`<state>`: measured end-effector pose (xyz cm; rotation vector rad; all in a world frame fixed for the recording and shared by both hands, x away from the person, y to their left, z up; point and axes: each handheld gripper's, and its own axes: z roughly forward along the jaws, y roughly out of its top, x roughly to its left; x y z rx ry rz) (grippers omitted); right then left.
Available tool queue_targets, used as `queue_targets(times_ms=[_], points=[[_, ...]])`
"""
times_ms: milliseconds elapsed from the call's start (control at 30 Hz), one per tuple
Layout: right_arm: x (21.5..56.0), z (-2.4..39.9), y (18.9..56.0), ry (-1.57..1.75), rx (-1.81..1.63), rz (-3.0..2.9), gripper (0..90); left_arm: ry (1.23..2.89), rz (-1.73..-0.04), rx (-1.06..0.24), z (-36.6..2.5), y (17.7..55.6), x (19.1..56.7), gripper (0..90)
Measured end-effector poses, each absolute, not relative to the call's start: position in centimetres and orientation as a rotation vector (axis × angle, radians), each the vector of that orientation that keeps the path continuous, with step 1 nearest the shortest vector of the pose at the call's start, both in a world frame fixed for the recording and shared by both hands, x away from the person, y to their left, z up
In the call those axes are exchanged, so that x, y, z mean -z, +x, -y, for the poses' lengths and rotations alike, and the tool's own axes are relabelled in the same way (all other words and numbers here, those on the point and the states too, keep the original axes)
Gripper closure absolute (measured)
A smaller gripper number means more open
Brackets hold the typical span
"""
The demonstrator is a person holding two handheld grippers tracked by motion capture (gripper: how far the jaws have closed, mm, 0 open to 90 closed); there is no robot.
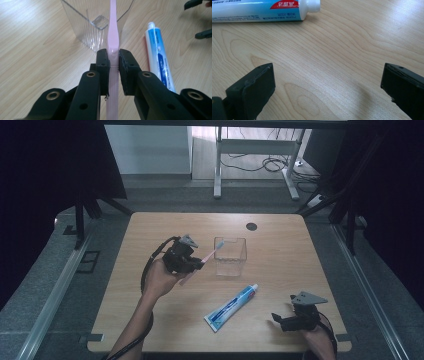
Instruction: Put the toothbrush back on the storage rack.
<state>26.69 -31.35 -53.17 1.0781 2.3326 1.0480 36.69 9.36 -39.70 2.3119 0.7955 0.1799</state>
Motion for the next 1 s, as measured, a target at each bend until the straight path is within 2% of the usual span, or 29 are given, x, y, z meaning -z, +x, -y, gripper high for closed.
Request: queue_targets(times_ms=[1000], points=[[53.2,31.3,26.7,1.07,-1.048,-2.338,0.0,2.227,-0.772,-0.221,-4.7,38.9,38.4,78.8]])
